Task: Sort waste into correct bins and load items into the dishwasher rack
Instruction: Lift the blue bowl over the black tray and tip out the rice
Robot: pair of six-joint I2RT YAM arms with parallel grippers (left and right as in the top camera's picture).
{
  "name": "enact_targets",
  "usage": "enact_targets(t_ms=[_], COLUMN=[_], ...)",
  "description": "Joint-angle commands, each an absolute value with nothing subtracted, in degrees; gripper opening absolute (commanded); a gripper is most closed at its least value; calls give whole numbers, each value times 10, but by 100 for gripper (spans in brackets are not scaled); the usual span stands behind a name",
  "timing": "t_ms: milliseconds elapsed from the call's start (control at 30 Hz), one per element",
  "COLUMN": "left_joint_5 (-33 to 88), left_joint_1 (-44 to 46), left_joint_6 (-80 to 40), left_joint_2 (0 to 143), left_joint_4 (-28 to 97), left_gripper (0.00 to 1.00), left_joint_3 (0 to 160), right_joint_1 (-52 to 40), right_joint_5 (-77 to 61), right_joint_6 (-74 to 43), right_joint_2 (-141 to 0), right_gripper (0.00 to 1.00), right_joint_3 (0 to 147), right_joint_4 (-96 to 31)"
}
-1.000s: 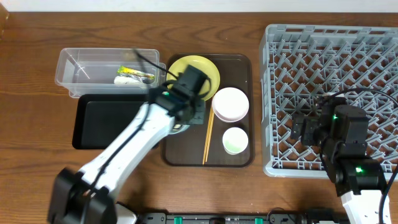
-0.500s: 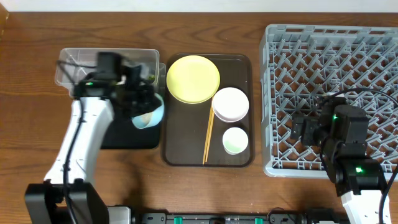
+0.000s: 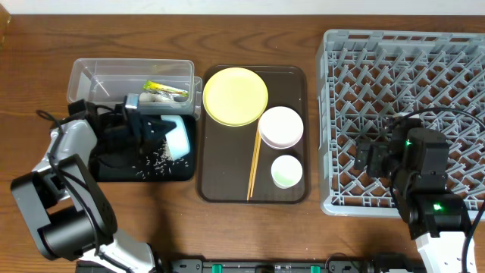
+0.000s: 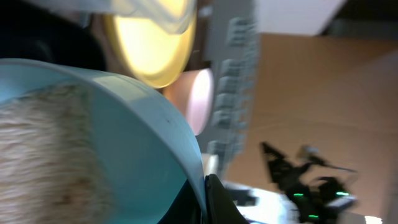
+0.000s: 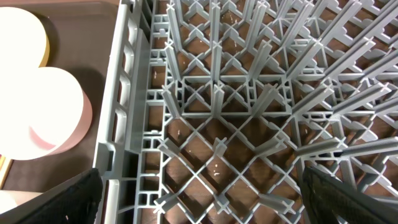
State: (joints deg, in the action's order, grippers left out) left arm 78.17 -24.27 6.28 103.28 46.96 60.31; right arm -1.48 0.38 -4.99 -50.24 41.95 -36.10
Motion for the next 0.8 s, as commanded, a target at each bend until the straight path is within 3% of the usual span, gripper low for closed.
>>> enact_targets(t_ms=[0, 433, 767], left_joint_5=[893, 901, 901], left_joint_1=[-261, -282, -282], left_joint_6=[73, -109, -148], left_joint_2=[1042, 1043, 1043], left_joint_4=[474, 486, 488], left_gripper=[6, 6, 6], left_joint_3=[601, 601, 601], right_joint_1=[-19, -19, -19], right_joint_5=[1, 1, 1], right_joint_6=[-55, -55, -55], right_joint_2=[-503, -503, -503], right_gripper=[99, 99, 99], right_joint_3=[431, 431, 431], right_joint_4=[-360, -361, -362])
